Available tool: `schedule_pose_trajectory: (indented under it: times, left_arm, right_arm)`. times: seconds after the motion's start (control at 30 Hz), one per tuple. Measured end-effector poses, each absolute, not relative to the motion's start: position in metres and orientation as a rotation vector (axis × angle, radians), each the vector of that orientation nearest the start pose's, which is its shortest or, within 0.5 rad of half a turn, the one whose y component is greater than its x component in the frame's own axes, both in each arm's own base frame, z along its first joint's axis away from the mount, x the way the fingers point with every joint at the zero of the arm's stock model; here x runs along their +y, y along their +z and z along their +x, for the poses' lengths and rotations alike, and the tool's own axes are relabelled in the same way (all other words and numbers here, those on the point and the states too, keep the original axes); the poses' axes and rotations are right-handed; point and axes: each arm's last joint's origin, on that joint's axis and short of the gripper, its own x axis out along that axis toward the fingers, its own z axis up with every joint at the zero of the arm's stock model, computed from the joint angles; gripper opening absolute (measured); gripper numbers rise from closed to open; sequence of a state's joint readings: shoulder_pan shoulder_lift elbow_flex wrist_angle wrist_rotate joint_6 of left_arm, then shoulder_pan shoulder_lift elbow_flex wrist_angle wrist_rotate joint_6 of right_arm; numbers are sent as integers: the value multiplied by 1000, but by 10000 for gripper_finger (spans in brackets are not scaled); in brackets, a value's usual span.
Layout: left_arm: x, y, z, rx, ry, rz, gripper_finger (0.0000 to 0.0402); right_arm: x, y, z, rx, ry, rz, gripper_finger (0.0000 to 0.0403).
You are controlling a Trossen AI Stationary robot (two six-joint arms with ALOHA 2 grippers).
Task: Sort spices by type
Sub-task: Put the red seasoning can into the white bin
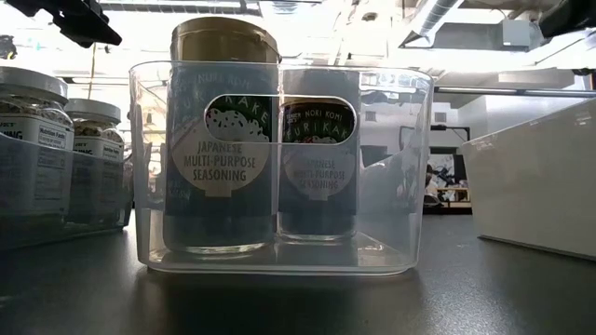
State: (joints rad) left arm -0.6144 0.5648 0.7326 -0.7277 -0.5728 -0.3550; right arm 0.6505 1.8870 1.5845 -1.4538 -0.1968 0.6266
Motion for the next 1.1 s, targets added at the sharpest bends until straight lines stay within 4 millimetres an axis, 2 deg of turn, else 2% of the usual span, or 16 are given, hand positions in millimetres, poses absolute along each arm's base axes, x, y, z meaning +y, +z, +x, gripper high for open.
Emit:
schedule_pose_trajectory:
  times: [0.2, 0.47, 0.8, 1.1]
  left_arm:
    - [-49, 296, 96, 464, 42, -34, 256]
    - [-49, 296, 96, 463, 42, -35, 256]
    - [-48, 294, 95, 478, 45, -27, 256]
    - [-48, 294, 95, 488, 48, -22, 256]
  right_arm:
    - [207, 243, 270, 1804, 56, 65, 241]
    - [210, 220, 280, 1888, 68, 39, 241]
    - [208, 221, 280, 1906, 79, 70, 242]
    - [209, 221, 279, 1926, 88, 85, 277]
